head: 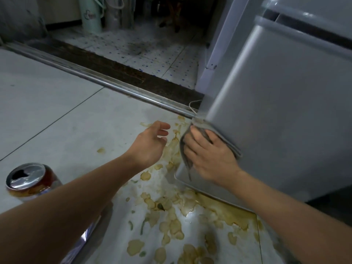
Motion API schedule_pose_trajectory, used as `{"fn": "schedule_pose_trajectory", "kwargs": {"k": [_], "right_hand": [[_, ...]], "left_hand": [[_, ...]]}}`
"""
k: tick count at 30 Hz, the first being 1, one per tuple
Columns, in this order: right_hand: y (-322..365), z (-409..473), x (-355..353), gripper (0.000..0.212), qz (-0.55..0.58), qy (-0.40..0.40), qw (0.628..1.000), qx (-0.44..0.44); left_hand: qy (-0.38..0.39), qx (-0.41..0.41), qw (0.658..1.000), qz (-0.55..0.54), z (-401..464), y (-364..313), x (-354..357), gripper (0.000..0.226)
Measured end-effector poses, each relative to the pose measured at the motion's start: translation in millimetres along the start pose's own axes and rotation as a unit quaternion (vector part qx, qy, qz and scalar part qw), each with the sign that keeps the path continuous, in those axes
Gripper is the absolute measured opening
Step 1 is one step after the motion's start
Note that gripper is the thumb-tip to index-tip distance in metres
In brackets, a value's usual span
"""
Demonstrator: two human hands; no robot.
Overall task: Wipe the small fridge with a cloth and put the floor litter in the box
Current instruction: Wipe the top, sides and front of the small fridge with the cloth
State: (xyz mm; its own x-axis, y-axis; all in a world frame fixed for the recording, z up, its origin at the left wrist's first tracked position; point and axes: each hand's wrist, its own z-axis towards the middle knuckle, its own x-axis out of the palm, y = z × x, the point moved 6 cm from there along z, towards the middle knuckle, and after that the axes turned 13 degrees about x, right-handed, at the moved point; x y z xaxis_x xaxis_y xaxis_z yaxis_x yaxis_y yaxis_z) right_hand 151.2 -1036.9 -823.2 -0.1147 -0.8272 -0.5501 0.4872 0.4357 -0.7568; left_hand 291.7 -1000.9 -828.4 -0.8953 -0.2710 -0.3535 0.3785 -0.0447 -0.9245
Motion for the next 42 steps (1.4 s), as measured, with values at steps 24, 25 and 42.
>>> {"fn": "schedule_pose_trajectory", "kwargs": {"k": [24, 25, 42], "right_hand": [[-60.2, -29.5, -20.2, 0.049, 0.043, -0.153, 0.983, 0.088], [-51.6, -37.7, -12.2, 0.052, 0.042, -0.146, 0.984, 0.090], [-111.8, -102.8, -8.4, 0.042, 0.067, -0.188, 0.972, 0.126]], "left_hand": [[-0.002, -0.007, 0.998, 0.056, 2.5, -3.2, 37.0, 0.045], [0.001, -0.001, 0.998, 0.061, 3.3, -6.0, 40.8, 0.045], [-0.031, 0.018, 0.987, 0.158, 3.8, -34.4, 72.1, 0.043]]}}
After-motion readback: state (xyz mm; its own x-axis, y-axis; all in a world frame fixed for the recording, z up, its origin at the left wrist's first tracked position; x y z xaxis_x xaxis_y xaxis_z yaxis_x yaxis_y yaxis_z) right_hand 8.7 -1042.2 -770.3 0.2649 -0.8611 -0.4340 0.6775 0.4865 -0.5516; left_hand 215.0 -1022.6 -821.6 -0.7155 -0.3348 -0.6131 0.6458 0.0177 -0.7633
